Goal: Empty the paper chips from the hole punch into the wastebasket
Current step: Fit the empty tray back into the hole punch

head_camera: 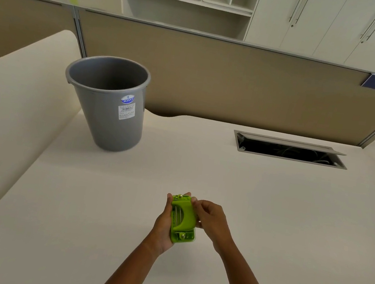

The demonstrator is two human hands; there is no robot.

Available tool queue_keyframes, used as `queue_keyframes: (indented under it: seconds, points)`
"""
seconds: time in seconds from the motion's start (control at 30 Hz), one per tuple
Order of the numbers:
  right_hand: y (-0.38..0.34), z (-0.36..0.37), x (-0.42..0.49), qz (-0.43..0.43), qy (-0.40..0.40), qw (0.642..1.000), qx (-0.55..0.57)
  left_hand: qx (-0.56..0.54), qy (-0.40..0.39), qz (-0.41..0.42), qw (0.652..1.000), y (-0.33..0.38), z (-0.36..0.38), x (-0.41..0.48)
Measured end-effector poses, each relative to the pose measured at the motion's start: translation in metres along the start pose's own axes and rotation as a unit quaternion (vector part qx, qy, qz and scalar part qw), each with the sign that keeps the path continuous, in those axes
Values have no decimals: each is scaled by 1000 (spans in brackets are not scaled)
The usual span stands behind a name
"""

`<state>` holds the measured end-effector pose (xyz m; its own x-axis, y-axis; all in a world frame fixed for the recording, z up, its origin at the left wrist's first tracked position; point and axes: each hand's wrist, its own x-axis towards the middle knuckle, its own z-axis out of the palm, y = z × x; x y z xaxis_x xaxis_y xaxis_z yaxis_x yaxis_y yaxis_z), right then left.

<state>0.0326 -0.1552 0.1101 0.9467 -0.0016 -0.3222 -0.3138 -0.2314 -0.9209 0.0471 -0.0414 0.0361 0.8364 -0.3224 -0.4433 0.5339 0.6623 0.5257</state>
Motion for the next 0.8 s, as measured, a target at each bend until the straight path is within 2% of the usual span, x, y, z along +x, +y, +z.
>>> queue_keyframes:
  seconds: [0.13,0.27,0.5,0.8]
  points:
    - [-1,3,-3,-4,-34,999,-1,-43,-24,2,999,0,-2,-3]
    - [-6,5,-5,-16,-22,1000,11,-89,-41,-5,995,2,-1,-4]
    - [-7,6,-6,-26,22,999,3,-76,-40,-12,996,6,-1,1]
    - [-9,3,-7,-26,19,999,15,-60,-55,-10,997,7,4,0]
